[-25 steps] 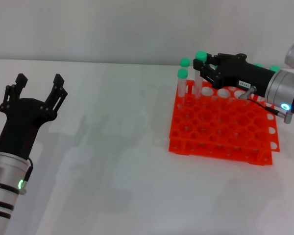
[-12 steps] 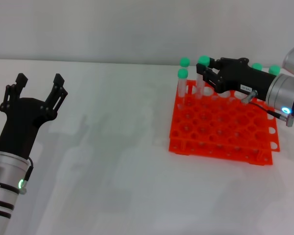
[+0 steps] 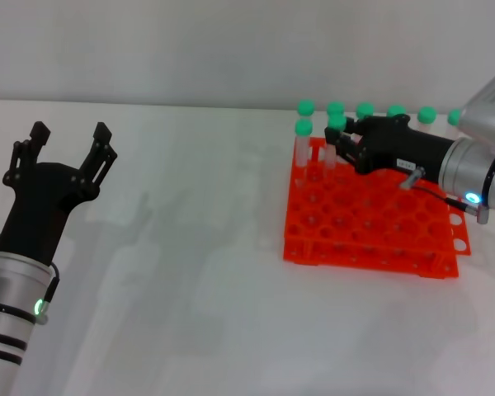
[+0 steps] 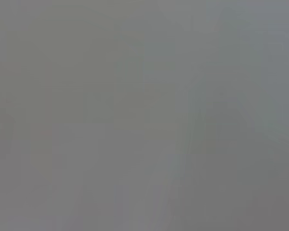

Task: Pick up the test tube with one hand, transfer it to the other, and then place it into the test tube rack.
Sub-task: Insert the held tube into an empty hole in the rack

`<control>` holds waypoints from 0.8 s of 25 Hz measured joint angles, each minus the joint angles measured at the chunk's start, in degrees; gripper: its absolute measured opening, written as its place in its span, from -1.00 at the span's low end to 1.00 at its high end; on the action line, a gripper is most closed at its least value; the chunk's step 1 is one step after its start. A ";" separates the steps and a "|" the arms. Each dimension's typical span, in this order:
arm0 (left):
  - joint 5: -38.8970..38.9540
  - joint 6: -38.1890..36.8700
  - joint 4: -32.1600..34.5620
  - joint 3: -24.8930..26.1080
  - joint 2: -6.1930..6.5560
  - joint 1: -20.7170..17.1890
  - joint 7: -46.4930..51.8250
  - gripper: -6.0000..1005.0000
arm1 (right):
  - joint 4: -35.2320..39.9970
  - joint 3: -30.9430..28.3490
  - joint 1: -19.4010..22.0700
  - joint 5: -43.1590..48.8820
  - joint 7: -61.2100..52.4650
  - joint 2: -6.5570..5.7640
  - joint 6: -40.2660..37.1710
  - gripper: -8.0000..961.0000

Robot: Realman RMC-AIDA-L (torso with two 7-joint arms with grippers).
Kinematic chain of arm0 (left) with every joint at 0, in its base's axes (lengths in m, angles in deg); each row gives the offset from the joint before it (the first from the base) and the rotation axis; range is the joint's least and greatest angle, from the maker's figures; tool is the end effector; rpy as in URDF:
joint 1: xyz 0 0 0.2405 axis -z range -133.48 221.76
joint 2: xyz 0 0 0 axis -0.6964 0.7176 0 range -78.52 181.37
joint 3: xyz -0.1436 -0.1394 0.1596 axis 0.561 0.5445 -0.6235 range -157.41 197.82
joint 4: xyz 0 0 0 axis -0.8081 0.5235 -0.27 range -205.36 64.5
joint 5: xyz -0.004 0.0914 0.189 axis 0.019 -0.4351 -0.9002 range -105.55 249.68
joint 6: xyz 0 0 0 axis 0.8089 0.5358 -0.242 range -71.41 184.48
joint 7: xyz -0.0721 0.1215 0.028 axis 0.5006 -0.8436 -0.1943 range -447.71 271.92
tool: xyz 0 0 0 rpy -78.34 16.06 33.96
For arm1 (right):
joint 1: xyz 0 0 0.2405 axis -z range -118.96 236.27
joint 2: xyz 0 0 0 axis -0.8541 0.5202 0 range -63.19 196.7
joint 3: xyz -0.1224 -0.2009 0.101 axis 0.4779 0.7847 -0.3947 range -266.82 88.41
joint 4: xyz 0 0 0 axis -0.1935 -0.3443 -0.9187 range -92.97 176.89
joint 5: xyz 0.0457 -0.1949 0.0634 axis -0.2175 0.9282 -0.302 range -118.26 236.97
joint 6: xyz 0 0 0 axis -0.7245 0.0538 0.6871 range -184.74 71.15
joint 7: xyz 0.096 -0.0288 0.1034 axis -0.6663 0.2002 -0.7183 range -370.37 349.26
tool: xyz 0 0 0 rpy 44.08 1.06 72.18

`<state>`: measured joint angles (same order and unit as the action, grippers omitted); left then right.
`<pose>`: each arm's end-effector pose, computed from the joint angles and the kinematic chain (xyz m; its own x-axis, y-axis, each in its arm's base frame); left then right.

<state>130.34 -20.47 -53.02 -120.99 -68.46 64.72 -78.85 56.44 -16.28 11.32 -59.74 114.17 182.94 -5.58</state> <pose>-0.2963 0.3062 -0.0231 0.5587 -0.1870 0.8080 0.7877 -0.1853 -0.5875 0.1963 0.4358 -0.0452 0.8157 -0.1380 -0.5618 -0.4586 -0.7463 -0.4825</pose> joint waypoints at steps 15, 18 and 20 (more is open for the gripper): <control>0.00 0.02 0.08 -0.13 0.00 0.27 0.56 0.78 | 0.51 4.19 0.58 -2.75 1.69 0.01 -1.21 -0.27; 0.00 0.02 0.03 -0.13 0.00 0.34 0.58 0.78 | 1.48 4.21 1.62 -3.05 0.38 0.00 -1.04 -0.02; 0.00 0.03 0.01 -0.14 0.00 0.40 0.59 0.78 | 2.64 4.24 2.58 -3.07 -0.57 0.00 -0.75 0.16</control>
<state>130.34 -20.44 -53.01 -121.12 -68.46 65.12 -78.25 59.08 -12.04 13.90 -62.82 113.60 182.94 -6.34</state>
